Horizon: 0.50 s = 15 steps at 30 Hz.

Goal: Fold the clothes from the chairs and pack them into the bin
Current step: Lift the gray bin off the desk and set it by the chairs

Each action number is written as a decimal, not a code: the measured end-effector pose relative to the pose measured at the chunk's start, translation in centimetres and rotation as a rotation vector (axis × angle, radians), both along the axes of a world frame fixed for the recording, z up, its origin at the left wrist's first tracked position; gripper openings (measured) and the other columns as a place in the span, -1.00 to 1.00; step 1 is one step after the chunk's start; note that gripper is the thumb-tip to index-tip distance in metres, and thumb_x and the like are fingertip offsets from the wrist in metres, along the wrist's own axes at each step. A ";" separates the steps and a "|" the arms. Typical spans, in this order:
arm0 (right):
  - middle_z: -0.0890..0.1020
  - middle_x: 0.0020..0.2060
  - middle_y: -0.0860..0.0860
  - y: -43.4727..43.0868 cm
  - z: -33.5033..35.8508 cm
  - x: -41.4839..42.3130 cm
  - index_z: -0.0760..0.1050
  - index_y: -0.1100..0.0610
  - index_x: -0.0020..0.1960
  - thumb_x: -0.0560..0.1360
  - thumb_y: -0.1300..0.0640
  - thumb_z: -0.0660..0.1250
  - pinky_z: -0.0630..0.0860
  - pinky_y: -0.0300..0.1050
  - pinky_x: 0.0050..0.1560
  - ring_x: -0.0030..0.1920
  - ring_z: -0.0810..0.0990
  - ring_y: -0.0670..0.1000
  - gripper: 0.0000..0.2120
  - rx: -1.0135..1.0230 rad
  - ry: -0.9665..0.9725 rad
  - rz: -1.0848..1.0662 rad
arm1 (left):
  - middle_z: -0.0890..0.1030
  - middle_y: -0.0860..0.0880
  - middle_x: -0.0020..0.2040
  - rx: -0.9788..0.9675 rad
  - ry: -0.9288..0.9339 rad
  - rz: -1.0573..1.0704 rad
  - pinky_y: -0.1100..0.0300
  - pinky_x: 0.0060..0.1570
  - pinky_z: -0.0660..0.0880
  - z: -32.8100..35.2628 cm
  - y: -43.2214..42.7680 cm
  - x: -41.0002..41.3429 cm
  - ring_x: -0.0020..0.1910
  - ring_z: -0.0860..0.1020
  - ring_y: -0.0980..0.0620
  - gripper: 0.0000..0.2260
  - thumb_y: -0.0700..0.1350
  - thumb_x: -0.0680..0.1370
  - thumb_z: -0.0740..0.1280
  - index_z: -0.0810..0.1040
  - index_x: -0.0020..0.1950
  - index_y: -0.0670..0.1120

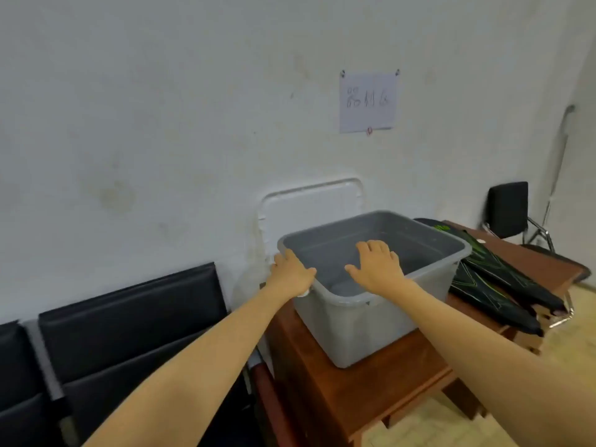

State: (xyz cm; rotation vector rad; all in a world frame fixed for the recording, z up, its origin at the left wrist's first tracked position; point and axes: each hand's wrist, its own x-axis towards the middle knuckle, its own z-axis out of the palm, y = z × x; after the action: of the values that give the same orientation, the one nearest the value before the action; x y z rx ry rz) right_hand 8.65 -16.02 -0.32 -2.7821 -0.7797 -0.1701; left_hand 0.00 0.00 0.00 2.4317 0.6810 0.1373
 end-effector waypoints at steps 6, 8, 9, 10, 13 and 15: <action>0.03 0.53 0.16 -1.0 -6.6 4.5 0.06 0.17 0.52 0.61 -0.11 0.12 -0.06 0.27 0.46 0.54 -0.16 0.18 -0.40 -0.040 0.145 -0.152 | -0.05 -0.22 0.55 0.200 0.143 -0.118 -0.11 0.46 0.06 -5.4 -1.1 6.1 0.53 -0.07 -0.20 -0.46 0.03 0.61 0.20 0.11 0.51 -0.13; 0.01 0.54 0.17 -1.5 -7.8 5.2 0.07 0.18 0.52 0.61 -0.11 0.10 -0.10 0.23 0.47 0.54 -0.18 0.19 -0.40 0.030 0.162 -0.176 | -0.01 -0.19 0.56 0.328 0.178 -0.190 -0.15 0.49 -0.12 -6.8 -0.9 7.3 0.55 -0.14 -0.15 -0.52 0.03 0.64 0.10 0.20 0.52 -0.13; 0.01 0.54 0.18 -1.6 -8.2 5.5 0.09 0.18 0.52 0.61 -0.10 0.10 -0.11 0.20 0.48 0.54 -0.17 0.19 -0.41 0.068 0.183 -0.182 | 0.13 -0.18 0.54 0.373 0.186 -0.222 -0.16 0.49 -0.16 -7.3 -0.8 7.6 0.55 -0.07 -0.14 -0.57 0.03 0.65 0.06 0.34 0.45 -0.14; 0.01 0.54 0.19 -1.6 -8.6 5.7 0.11 0.18 0.52 0.60 -0.08 0.11 -0.13 0.17 0.49 0.54 -0.17 0.20 -0.42 0.105 0.207 -0.184 | 0.32 -0.15 0.46 0.417 0.177 -0.245 -0.16 0.49 -0.18 -7.8 -0.8 7.8 0.54 0.04 -0.12 -0.59 0.02 0.65 0.02 0.50 0.32 -0.14; -0.01 0.54 0.20 -1.8 -9.0 5.6 0.13 0.18 0.50 0.58 -0.01 0.16 -0.18 0.12 0.50 0.54 -0.20 0.20 -0.43 0.204 0.261 -0.181 | 0.61 -0.06 0.09 0.584 0.093 -0.252 -0.13 0.50 -0.17 -8.2 -1.3 7.1 0.35 0.38 -0.04 -0.53 0.01 0.65 -0.01 0.67 -0.03 -0.12; -0.03 0.54 0.19 -2.4 -9.1 5.5 0.12 0.17 0.51 0.57 0.01 0.17 -0.20 0.13 0.50 0.54 -0.21 0.20 -0.43 0.226 0.266 -0.165 | 0.64 -0.04 -0.05 0.693 0.094 -0.240 -0.11 0.51 -0.16 -8.0 -2.2 6.3 0.20 0.47 -0.01 -0.50 0.05 0.65 -0.02 0.66 -0.11 -0.12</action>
State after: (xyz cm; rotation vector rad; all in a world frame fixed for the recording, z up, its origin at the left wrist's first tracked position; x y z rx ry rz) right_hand 14.12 -18.40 -9.39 -2.5807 -0.4368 0.0778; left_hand 6.29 -2.20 -7.97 3.1796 0.4121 0.1848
